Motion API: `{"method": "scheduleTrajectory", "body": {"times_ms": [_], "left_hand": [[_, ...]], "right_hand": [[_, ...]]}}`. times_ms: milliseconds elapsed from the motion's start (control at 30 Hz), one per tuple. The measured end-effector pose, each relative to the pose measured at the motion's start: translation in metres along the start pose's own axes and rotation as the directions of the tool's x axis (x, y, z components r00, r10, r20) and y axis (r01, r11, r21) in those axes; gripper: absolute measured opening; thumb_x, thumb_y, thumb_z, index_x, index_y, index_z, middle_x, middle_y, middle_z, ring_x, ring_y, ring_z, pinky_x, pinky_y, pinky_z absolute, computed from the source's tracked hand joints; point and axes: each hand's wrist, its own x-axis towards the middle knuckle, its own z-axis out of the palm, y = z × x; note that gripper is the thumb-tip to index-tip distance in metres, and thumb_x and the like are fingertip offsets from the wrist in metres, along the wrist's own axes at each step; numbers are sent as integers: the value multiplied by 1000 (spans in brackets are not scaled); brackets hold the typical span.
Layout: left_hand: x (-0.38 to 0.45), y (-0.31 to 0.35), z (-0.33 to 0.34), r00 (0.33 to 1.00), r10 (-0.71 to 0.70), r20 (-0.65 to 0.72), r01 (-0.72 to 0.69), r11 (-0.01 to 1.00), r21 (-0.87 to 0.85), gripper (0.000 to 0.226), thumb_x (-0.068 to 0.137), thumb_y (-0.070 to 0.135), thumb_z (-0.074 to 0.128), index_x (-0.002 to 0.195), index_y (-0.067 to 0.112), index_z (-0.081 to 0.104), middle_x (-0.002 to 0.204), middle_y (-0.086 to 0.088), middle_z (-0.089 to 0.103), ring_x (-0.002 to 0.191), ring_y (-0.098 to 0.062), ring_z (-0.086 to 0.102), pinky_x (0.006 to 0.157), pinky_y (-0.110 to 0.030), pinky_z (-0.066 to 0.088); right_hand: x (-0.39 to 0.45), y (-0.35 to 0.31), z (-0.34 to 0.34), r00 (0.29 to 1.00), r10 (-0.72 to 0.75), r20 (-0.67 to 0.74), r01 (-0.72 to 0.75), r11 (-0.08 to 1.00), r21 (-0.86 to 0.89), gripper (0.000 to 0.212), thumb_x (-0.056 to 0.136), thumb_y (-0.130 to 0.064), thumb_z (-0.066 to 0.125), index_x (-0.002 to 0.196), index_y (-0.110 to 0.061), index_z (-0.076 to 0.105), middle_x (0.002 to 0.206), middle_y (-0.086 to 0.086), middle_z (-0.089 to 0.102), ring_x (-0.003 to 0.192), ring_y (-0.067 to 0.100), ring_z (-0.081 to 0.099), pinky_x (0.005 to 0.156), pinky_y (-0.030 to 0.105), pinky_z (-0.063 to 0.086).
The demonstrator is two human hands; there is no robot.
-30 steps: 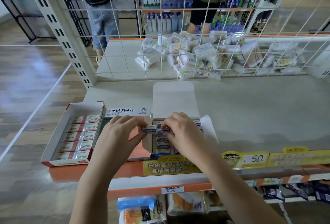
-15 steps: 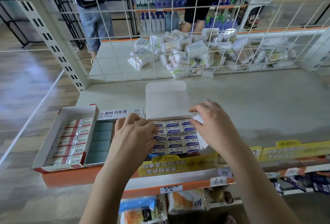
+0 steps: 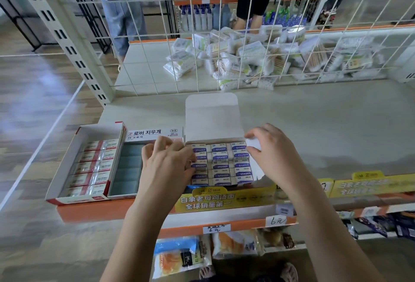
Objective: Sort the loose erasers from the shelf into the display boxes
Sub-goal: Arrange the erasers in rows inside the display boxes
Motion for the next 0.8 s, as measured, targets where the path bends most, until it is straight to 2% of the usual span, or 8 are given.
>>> {"method": "scheduleTrajectory", "body": {"times_ms": [67, 367, 500, 567, 667, 800], "left_hand": [[-1, 2, 1, 1000, -26, 5, 26, 1000, -1, 19, 80, 33, 69, 95, 23, 67, 105, 9, 64, 106, -19, 40, 87, -41, 29], [-2, 5, 4, 998, -49, -27, 50, 998, 32, 18, 80, 34, 68, 96, 27, 65, 105, 10, 63, 108, -21, 44, 88, -41, 30], [-3, 7, 6, 998, -60, -34, 61, 997, 43, 17, 76, 28, 71, 91, 23, 63, 101, 6, 64, 102, -24, 47, 83, -42, 33], [-4, 8, 6, 997, -75, -8, 75, 996, 41, 19, 79, 28, 68, 96, 23, 63, 106, 6, 63, 106, -24, 45, 84, -42, 33], [-1, 5, 1, 999, -36, 38, 35, 999, 36, 22, 84, 38, 60, 103, 27, 62, 112, 9, 60, 111, -20, 40, 89, -39, 30], [15, 11, -23, 995, 79, 65, -77, 997, -24, 28, 86, 45, 56, 111, 32, 60, 118, 11, 56, 115, -15, 39, 93, -35, 27]], "right_hand": [[0, 0, -1, 1000, 4, 5, -4, 1000, -1, 26, 91, -17, 57, 117, -15, 58, 117, -2, 55, 111, 13, 49, 87, 19, 37], [0, 2, -1, 1000, 8, 18, -8, 1000, -8, 27, 91, -19, 57, 117, -15, 59, 117, -1, 55, 112, 14, 50, 90, 22, 38], [2, 3, 0, 1000, 7, 16, -7, 1000, -18, 26, 90, -19, 57, 116, -15, 59, 116, -1, 56, 111, 15, 49, 88, 23, 38], [2, 3, 0, 1000, 0, 18, 0, 1000, -30, 26, 91, -20, 56, 117, -16, 59, 117, -1, 56, 112, 15, 49, 88, 23, 37], [1, 1, -2, 999, -35, 15, 36, 998, -46, 28, 92, -22, 55, 118, -16, 58, 119, -2, 55, 113, 15, 48, 89, 22, 38], [4, -3, -14, 984, -174, 33, 176, 983, -53, 33, 91, -26, 57, 123, -19, 55, 124, -5, 51, 118, 11, 43, 93, 18, 33]]}}
